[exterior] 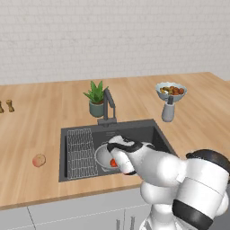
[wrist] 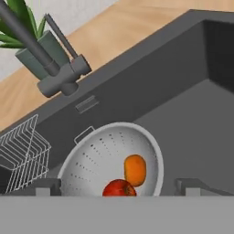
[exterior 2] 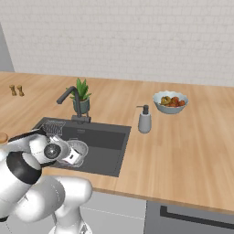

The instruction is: Put the colander in the sink, put the tangerine, peach, apple in the colander, and turn on the sink faucet and pour water over the colander.

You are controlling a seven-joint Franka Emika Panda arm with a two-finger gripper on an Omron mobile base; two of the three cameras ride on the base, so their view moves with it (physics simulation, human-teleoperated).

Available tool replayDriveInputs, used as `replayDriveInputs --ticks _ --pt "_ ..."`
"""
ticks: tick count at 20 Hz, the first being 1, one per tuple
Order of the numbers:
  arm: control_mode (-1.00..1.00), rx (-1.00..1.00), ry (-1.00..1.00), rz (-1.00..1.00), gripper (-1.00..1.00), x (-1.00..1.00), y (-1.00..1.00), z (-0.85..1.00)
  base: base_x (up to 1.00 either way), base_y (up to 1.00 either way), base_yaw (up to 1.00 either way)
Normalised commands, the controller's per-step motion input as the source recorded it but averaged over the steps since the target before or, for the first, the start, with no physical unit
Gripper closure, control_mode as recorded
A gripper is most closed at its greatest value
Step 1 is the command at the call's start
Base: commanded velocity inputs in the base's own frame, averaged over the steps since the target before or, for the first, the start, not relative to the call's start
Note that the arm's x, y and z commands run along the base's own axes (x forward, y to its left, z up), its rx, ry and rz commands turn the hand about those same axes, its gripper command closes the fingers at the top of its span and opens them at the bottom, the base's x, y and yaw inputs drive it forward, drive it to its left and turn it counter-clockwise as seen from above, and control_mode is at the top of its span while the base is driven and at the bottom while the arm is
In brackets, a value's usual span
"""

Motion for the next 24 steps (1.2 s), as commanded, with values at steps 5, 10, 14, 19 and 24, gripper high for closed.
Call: replayDriveInputs --ticks 5,10,14,19,24 --pt "-1.00 0.00 0.08 -0.02 -1.00 0.00 -0.25 1.00 0.00 0.00 0.00" --pt "-1.00 0.00 0.17 0.00 -1.00 -0.06 -0.23 1.00 0.00 0.00 0.00" --pt "-1.00 0.00 0.18 0.00 -1.00 -0.06 -0.40 1.00 0.00 0.00 0.00" --pt "-1.00 0.00 0.25 0.00 -1.00 -0.06 -0.27 1.00 0.00 0.00 0.00" --pt "-1.00 0.00 0.28 0.00 -1.00 -0.16 -0.14 1.00 0.00 0.00 0.00"
